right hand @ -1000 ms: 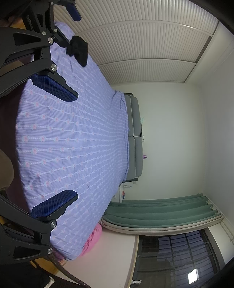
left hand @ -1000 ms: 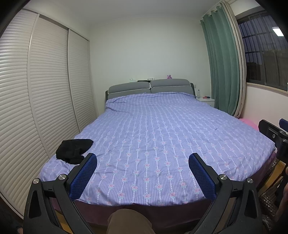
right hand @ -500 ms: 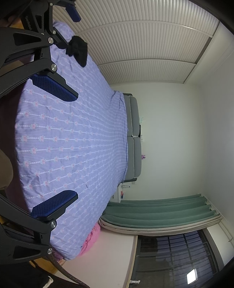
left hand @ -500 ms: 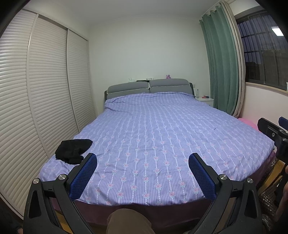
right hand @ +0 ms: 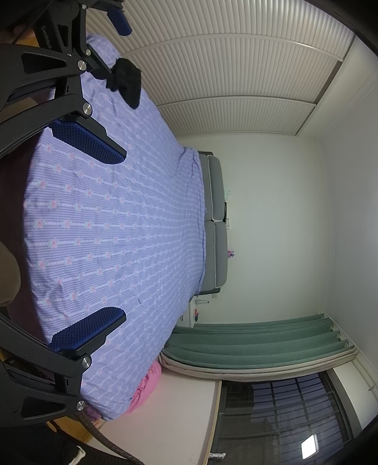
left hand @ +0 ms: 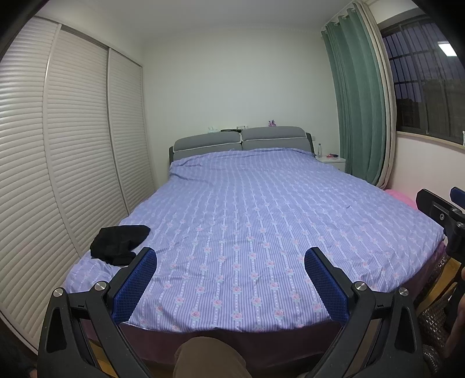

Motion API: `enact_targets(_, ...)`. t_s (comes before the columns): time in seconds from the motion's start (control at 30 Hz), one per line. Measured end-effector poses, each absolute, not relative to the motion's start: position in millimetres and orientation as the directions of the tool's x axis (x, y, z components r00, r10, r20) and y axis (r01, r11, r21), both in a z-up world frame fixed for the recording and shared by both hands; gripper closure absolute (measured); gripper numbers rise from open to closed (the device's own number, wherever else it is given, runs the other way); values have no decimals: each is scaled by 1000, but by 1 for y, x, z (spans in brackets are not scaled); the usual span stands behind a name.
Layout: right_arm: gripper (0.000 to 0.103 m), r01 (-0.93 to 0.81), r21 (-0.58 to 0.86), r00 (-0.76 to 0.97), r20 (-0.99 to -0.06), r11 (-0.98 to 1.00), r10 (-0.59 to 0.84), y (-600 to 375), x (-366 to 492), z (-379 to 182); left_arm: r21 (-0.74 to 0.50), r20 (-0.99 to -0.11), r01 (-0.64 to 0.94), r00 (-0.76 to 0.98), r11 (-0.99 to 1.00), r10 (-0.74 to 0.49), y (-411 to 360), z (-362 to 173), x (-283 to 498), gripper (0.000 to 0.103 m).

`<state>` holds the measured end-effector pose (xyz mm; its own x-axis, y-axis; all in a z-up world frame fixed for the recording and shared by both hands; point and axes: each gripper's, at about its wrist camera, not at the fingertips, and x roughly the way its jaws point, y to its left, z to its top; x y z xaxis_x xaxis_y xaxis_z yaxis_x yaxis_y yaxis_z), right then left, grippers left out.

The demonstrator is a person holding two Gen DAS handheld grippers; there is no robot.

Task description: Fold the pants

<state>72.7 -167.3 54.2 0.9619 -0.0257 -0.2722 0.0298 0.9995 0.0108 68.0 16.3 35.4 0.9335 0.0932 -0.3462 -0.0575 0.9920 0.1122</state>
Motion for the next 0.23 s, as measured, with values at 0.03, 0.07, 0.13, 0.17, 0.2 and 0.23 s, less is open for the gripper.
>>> enact_targets(0.03, 3, 30, 10, 962, -273, 1000, -26, -167, 73, 54, 114, -345, -58, 934, 992, 94, 16, 35, 68, 0)
enact_targets(0.07, 3, 30, 9, 962, -273, 1000, -26, -167, 73, 54, 115, -343, -57, 935, 992, 94, 16, 35, 67, 0)
enact_targets(0.13, 3, 29, 12, 962, -274, 1000, -24, -167, 73, 54, 123, -339, -56, 936, 991, 95, 15, 35, 67, 0)
enact_targets(0.17, 3, 28, 12, 961, -275, 1000, -24, -167, 73, 54, 129, -335, -58, 937, 990, 98, 14, 35, 66, 0)
enact_targets(0.2, 3, 26, 13, 961, -276, 1000, -22, -167, 74, 55, 131, -332, -59, 938, 990, 100, 14, 35, 66, 0)
enact_targets(0.23, 3, 26, 12, 961, -276, 1000, -21, -167, 74, 55, 131, -334, -57, 938, 990, 98, 13, 35, 66, 0)
